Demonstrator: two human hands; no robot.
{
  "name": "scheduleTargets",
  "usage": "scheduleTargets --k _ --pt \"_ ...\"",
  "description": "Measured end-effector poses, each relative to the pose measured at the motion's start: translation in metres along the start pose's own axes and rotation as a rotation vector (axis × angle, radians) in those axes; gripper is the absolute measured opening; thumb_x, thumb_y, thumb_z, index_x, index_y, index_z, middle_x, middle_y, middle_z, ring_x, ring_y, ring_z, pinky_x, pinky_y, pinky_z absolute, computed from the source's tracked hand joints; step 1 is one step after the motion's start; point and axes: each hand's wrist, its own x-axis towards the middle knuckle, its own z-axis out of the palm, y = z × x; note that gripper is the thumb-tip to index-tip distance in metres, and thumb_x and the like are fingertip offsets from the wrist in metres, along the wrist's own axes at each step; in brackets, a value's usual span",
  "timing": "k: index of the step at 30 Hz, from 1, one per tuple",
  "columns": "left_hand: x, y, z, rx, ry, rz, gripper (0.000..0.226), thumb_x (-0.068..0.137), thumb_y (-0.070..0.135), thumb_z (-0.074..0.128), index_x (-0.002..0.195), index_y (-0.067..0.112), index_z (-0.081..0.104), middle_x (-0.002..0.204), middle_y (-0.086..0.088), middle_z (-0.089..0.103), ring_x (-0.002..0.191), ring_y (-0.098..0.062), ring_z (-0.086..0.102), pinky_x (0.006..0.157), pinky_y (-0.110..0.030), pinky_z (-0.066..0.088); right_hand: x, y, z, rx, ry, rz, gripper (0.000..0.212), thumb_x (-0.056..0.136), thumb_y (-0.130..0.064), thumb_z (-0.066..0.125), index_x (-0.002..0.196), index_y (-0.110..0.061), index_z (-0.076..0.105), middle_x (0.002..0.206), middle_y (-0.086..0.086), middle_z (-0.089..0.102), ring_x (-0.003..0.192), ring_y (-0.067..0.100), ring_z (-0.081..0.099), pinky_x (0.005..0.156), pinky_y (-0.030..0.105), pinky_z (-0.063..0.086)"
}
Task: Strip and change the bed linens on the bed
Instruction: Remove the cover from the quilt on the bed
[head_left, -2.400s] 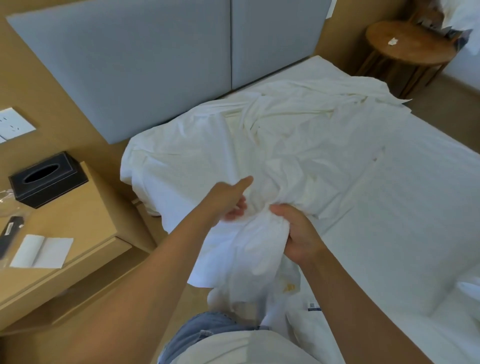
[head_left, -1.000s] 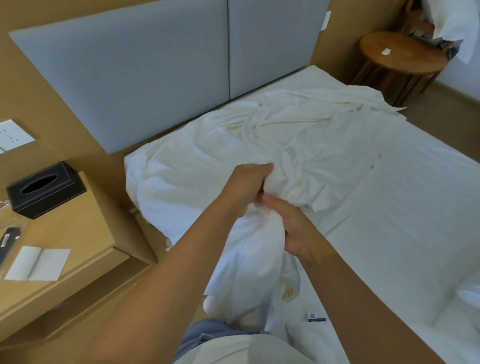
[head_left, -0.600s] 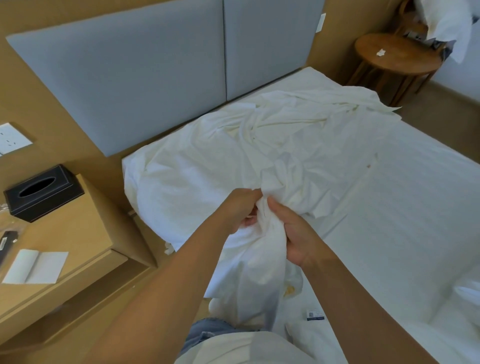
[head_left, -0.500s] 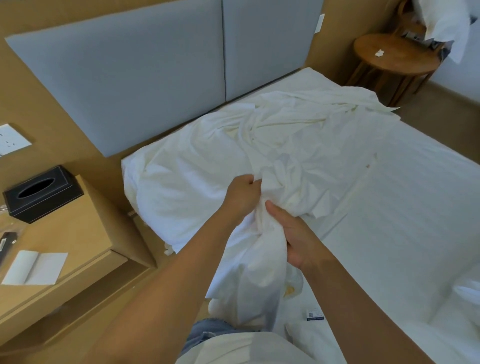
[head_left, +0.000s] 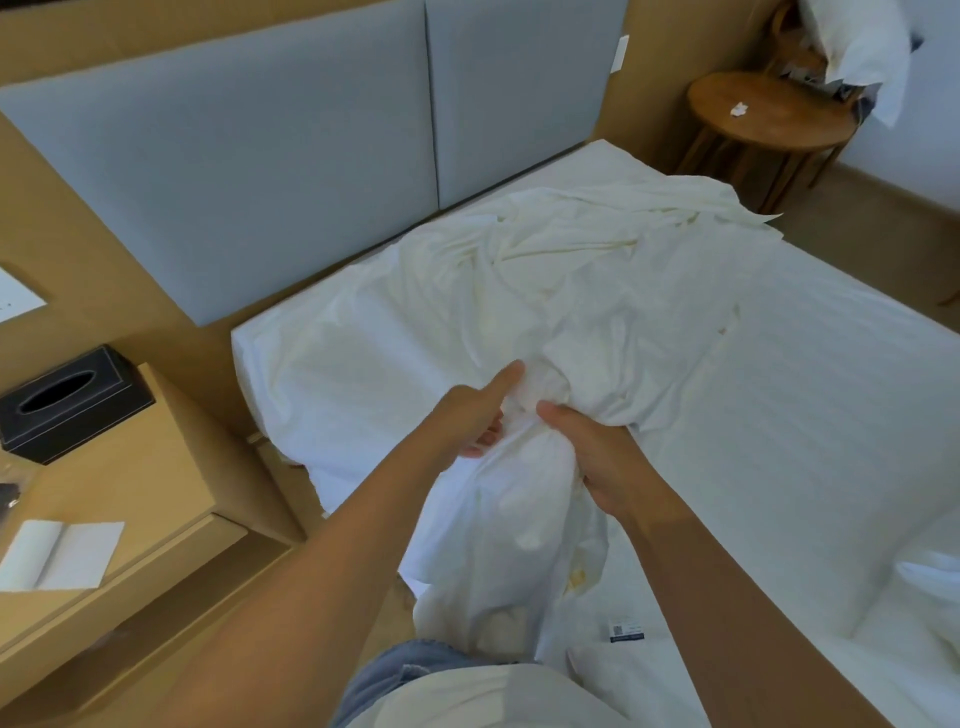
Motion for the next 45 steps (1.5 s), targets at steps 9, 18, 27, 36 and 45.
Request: scheduleTargets --k 9,18,27,36,45 --pt "0.0 0.034 0.005 -0.156 -0.018 0.335 0.029 0.09 0.007 0.056 0.063 0.017 0.052 0.044 0.013 0.052 0.043 -0.007 0.048 0.038 -0.011 0.034 -0.009 0.024 0.012 0.058 -0.15 0.18 0.041 0.071 -0.027 0.075 0.109 -0.015 0.067 0.102 0.004 0.073 0.095 0.019 0.069 0.078 0.031 0.056" --pt "0.006 0.015 -0.002 -0.088 -0.044 0.21 0.037 0.092 0.048 0.052 0.084 0.014 0.062 0.075 0.0 0.065 0.069 -0.015 0.058 0.061 -0.023 0.047 0.005 0.002 0.006 0.108 -0.144 0.151 0.024 0.074 -0.01 0.068 0.098 -0.011 0.07 0.101 0.012 0.072 0.093 0.024 0.069 0.082 0.036 0.055" --pt "0.004 -0.01 0.0 -0.093 -0.175 -0.147 0.025 0.09 0.028 0.059 0.072 0.011 0.054 0.067 -0.004 0.05 0.057 -0.014 0.042 0.054 -0.022 0.033 -0.002 0.014 0.018 -0.079 -0.191 0.147 0.022 0.089 -0.011 0.059 0.104 0.003 0.064 0.105 0.02 0.068 0.103 0.032 0.063 0.094 0.04 0.05" --pt "-0.029 0.049 0.02 -0.155 -0.281 0.367 0.027 0.093 0.013 0.058 0.066 0.015 0.052 0.046 0.01 0.045 0.042 -0.002 0.039 0.044 -0.013 0.034 -0.005 0.006 0.014 0.025 -0.24 0.237 0.031 0.066 -0.011 0.077 0.096 -0.008 0.071 0.089 0.01 0.072 0.079 0.018 0.07 0.063 0.029 0.054" --pt "-0.004 0.006 0.001 0.104 -0.029 -0.007 0.059 0.082 0.066 0.052 0.08 0.008 0.063 0.067 -0.003 0.061 0.058 -0.016 0.055 0.056 -0.023 0.044 -0.001 0.004 -0.001 -0.02 -0.026 0.092 0.039 0.074 -0.025 0.074 0.11 -0.016 0.066 0.106 0.005 0.071 0.098 0.019 0.067 0.083 0.031 0.052"
